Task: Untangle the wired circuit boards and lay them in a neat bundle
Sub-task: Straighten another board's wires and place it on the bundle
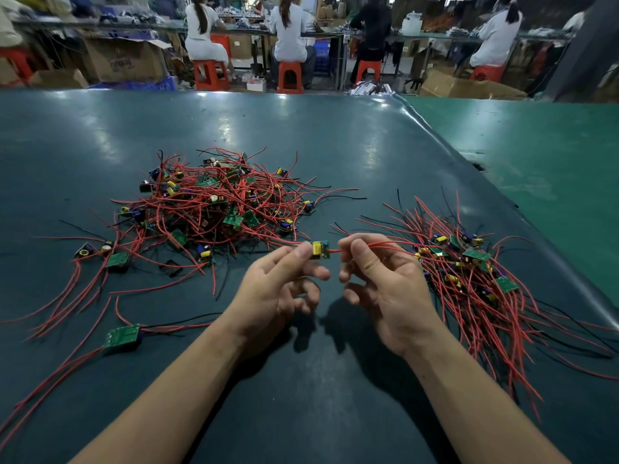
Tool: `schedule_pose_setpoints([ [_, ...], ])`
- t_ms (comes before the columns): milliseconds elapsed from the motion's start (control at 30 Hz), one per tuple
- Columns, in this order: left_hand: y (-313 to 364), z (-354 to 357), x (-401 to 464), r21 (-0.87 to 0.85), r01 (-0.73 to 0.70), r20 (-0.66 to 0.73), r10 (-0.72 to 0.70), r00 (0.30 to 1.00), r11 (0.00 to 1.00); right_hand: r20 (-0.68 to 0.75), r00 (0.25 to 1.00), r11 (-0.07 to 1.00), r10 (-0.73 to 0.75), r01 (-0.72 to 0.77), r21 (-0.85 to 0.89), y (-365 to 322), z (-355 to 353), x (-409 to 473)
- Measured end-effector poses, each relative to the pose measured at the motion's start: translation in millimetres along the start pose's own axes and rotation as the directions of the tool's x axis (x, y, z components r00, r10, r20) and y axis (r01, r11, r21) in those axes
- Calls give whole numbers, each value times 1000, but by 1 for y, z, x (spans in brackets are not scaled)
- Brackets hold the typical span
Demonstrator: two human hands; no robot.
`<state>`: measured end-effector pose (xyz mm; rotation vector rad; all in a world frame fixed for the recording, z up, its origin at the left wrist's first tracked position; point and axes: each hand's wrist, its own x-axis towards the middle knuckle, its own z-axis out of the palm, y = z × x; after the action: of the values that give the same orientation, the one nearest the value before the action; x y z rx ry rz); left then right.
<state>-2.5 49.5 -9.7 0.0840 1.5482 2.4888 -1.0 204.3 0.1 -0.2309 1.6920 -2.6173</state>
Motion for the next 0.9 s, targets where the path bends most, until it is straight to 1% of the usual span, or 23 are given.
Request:
schedule_pose_setpoints([
  [67,2,0,0,-18,-39,-69,37,997,999,50,999,1000,8,-8,-7,0,0,-1],
  [133,1,-1,-1,-27,-77,-69,75,995,997,59,998,1000,9,-10,13,1,0,-2],
  [200,0,-2,-2,-29,-122,-34,121,992,992,9,999,998,49,-49,47,2,0,0],
  [267,-1,-5,-2,-33,-165,-26,164,986,986,-57,989,991,134,-132,36,3,0,2],
  [333,-3,-6,-1,48,-217,-32,219,975,975,-93,979,983,181,-183,-19,5,1,1],
  [433,-6,-5,-1,270,-288,-23,305,952,919,-116,978,985,171,-174,-15,8,4,1],
  [467,-7,-5,-2,308,-294,-26,317,948,905,-133,977,985,169,-173,-14,9,4,1],
  [533,-6,-2,-2,331,-282,-39,311,949,901,-167,972,985,167,-172,-18,9,3,3],
  [633,-8,2,-3,383,-267,-62,313,948,885,-200,972,990,126,-136,-38,12,2,4],
  [733,-7,2,-2,386,-259,-86,314,946,886,-260,961,993,96,-112,-49,12,2,7],
  [900,-3,1,-3,382,-260,-84,314,946,887,-411,909,997,68,-49,56,-1,-16,18],
])
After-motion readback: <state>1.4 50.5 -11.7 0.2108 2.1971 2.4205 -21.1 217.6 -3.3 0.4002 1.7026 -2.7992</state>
